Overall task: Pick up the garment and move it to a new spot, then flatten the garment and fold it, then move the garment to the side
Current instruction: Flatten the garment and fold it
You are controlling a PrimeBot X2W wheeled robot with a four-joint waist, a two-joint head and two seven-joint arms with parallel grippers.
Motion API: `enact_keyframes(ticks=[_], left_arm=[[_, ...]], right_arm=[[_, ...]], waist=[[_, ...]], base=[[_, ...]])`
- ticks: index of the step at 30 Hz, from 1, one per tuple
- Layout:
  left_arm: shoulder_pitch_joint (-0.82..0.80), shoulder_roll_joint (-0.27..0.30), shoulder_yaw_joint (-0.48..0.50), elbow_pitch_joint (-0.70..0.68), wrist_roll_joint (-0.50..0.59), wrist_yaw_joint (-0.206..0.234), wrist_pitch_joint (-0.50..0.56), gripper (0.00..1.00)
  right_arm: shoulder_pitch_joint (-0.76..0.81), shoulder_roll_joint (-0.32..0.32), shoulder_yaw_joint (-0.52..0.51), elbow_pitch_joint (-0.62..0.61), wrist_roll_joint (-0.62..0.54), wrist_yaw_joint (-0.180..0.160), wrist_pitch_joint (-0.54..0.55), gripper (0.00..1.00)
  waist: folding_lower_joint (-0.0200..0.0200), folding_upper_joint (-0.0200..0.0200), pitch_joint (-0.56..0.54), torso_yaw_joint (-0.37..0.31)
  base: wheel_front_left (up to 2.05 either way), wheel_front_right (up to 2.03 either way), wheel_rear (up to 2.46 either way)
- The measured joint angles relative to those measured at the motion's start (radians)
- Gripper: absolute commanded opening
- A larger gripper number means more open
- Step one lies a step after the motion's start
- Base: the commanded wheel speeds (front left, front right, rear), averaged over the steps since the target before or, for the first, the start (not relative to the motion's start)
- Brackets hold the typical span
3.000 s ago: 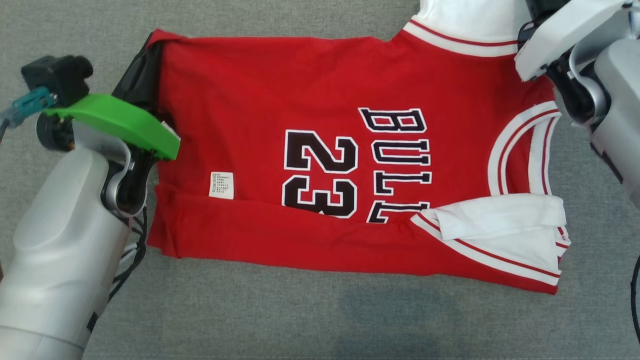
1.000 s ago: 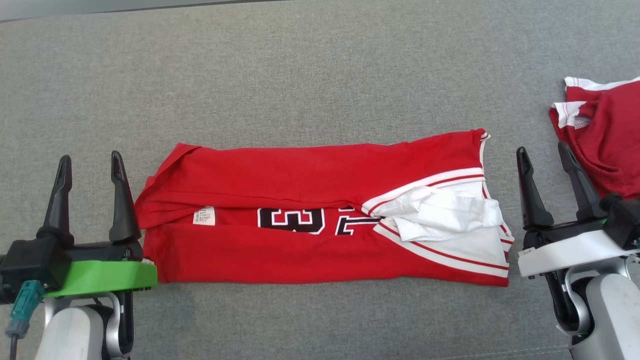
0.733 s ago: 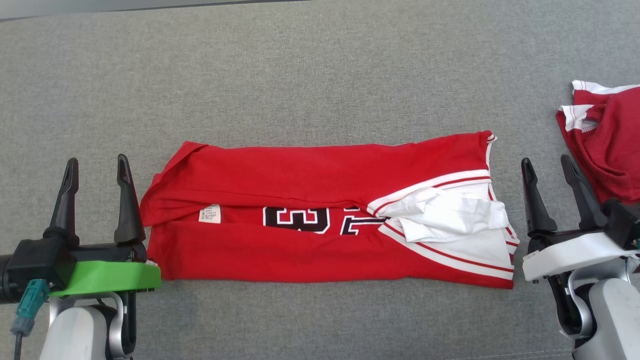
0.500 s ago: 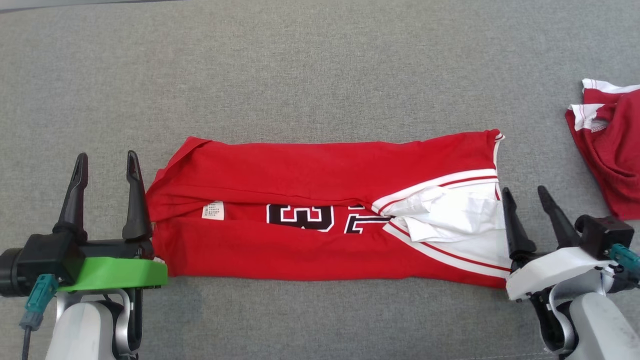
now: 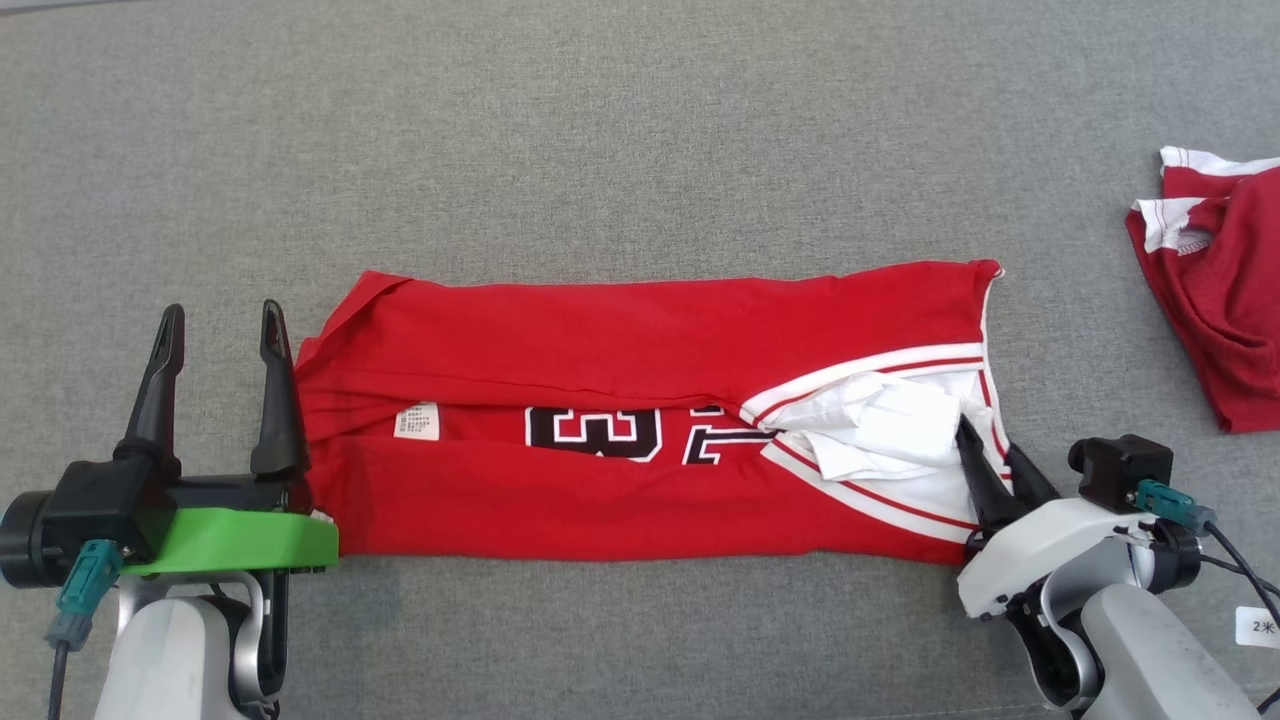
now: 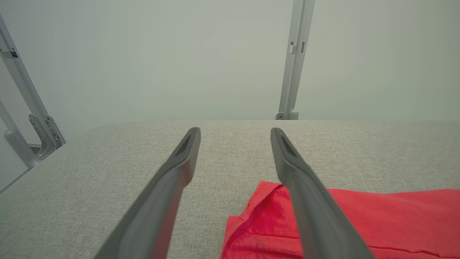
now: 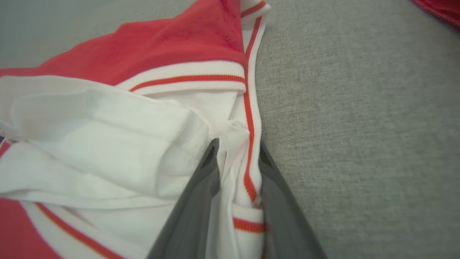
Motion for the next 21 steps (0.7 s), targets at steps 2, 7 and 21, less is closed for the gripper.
enact_keyframes(ticks=[2,7,21], left_arm=[[-0.001,-0.001,0.005,0.002,0.003,-0.005,0.0,1.0],[-0.001,-0.008,0.016,0.005,0.009,-0.01,0.0,1.0],[0.007,-0.017,0.04,-0.005,0.032,-0.021,0.0,1.0]], right_arm=[[-0.011,0.0,0.024,0.006,0.015,0.002,-0.011,0.0],[-0.021,-0.025,0.03,0.008,0.032,0.005,-0.054,0.0],[-0.026,-0.184,-0.144,-0.099,0.01,0.003,-0.06,0.0]], waist=[[0.0,0.0,0.0,-0.003],[0.0,0.0,-0.001,-0.013],[0.0001,0.0001,-0.017,-0.044]], base=[[0.0,0.0,0.0],[0.0,0.0,0.0],[0.0,0.0,0.0]])
